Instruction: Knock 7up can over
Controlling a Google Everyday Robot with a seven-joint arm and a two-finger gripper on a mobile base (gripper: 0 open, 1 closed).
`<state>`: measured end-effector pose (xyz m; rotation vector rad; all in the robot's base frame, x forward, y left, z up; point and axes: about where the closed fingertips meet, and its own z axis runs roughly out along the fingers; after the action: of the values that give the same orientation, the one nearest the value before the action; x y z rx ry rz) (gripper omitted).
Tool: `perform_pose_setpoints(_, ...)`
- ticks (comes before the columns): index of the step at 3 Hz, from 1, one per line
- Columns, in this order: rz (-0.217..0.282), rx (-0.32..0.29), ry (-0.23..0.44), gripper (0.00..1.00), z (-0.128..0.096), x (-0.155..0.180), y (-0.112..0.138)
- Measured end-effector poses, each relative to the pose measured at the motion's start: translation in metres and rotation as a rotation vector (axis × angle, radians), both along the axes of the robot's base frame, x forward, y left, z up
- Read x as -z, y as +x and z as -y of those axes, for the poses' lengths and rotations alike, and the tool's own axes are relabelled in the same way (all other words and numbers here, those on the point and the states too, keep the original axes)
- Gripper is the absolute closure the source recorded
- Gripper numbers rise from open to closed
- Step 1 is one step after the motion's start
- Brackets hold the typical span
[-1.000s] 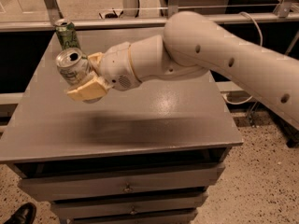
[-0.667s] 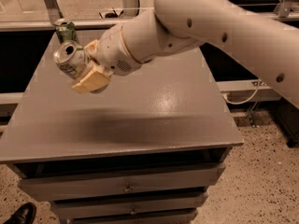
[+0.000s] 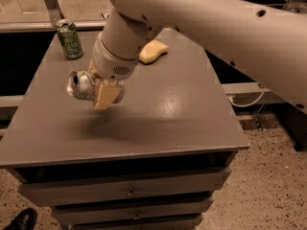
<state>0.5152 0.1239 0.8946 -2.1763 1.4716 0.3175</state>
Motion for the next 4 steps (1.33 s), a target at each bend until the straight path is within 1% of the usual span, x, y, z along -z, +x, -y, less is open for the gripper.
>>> perform_pose_setpoints(1, 0.069, -0.017, -0.263, 0.97, 0.024, 0.044, 0.017)
perform_pose_setpoints(2, 0.115, -0.011, -0.388, 0.75, 0.037, 0.059, 0.03)
perform_pose_setpoints(3, 0.135, -0.018, -0.458, 0.51, 0.042, 0.066, 0.036)
perform_pose_setpoints(4, 0.136, -0.018, -0.462, 0.28, 0.043, 0.065, 0.036)
